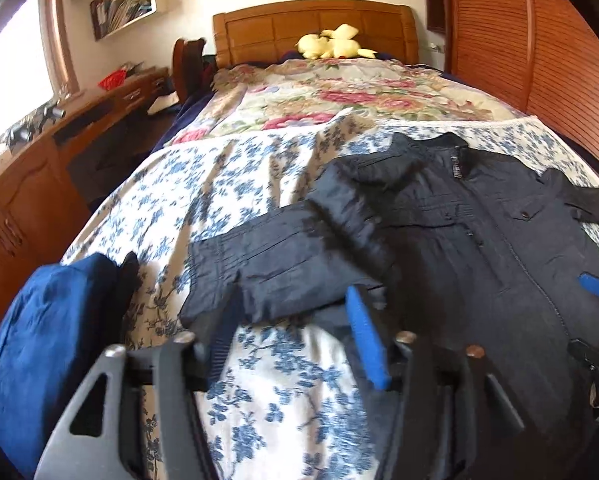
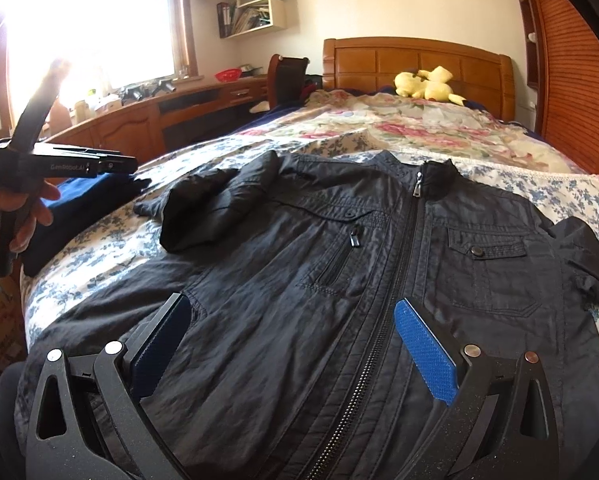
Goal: Fold large clothes
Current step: 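Fold the grasped jacket side over toward its center, then open the left gripper, then grasp the sleeve cuff with the left gripper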
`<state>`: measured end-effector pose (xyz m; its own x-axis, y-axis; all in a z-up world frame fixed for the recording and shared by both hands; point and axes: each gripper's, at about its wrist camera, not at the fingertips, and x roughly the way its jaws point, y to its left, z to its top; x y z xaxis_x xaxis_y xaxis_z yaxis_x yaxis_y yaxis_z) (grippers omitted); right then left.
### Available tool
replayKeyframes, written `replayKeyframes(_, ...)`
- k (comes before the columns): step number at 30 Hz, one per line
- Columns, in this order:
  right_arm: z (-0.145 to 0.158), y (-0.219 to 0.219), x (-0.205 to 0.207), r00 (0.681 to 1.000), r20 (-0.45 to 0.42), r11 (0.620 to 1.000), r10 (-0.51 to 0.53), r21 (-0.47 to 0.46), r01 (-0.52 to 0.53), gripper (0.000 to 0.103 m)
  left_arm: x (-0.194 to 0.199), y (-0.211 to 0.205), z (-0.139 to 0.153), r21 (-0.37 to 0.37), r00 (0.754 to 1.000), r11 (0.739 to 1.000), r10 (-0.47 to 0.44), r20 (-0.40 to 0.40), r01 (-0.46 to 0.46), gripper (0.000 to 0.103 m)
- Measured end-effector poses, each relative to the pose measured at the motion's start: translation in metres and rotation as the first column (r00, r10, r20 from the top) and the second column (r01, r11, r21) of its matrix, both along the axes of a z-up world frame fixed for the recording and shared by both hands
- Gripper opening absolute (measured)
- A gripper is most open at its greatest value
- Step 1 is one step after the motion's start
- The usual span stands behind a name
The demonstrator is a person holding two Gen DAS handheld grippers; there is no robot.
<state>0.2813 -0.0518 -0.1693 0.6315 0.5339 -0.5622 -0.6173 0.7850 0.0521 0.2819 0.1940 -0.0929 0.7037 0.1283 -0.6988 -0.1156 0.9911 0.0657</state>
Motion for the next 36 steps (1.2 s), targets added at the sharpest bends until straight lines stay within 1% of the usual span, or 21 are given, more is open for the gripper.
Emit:
replayKeyframes(5, -0.006, 0.003, 0.001, 1.0, -0.009, 1.0, 0.01, -0.019, -0.01, 0.103, 0.015, 0.033, -0.032, -0.004, 0.996, 0.998, 0.07, -0.049, -0.07, 0.057)
replayKeyframes(9, -0.01, 0.005, 0.003, 1.0, -0.021, 1.0, 0.009, -0.026, -0.01, 0.103, 0.03, 0.057, -0.057, -0.039, 0.989, 0.993, 0.111, -0.094, -0.115, 0.057)
replayKeyframes(13, -0.015, 0.008, 0.006, 0.999, -0.033, 0.999, 0.016, -0.039, -0.017, 0.103, 0.041, 0.077, -0.073, -0.072, 0.982, 0.984, 0.152, -0.116, -0.161, 0.057)
replayKeyframes(19, -0.018, 0.012, 0.005, 0.999, -0.037, 0.998, 0.026, -0.055, -0.028, 0.103, 0.054, 0.095, -0.095, -0.089, 0.97, 0.976, 0.184, -0.159, -0.2, 0.057)
replayKeyframes(23, -0.018, 0.013, 0.005, 0.999, -0.036, 0.998, 0.029, -0.057, -0.031, 0.103, 0.059, 0.097, -0.105, -0.074, 0.966, 0.976, 0.187, -0.179, -0.203, 0.057)
replayKeyframes(29, -0.018, 0.013, 0.005, 0.999, -0.036, 0.998, 0.03, -0.057, -0.032, 0.103, 0.062, 0.108, -0.11, -0.152, 0.961, 0.959, 0.211, -0.179, -0.239, 0.057)
replayKeyframes(32, -0.019, 0.013, 0.005, 0.999, -0.037, 0.998, 0.03, -0.057, -0.032, 0.103, 0.064, 0.107, -0.11, -0.148, 0.96, 0.96, 0.209, -0.186, -0.238, 0.057)
replayKeyframes(34, -0.019, 0.013, 0.005, 0.999, -0.038, 0.998, 0.029, -0.057, -0.032, 0.103, 0.066, 0.102, -0.108, -0.126, 0.959, 0.966, 0.199, -0.202, -0.227, 0.042)
replayKeyframes(35, -0.018, 0.013, 0.005, 0.999, -0.038, 0.998, 0.03, -0.057, -0.032, 0.103, 0.066, 0.099, -0.105, -0.118, 0.96, 0.968, 0.196, -0.2, -0.222, 0.024)
replayKeyframes(36, -0.018, 0.012, 0.005, 0.999, -0.037, 0.998, 0.03, -0.056, -0.032, 0.103, 0.068, 0.089, -0.098, -0.07, 0.962, 0.977, 0.184, -0.2, -0.201, 0.018)
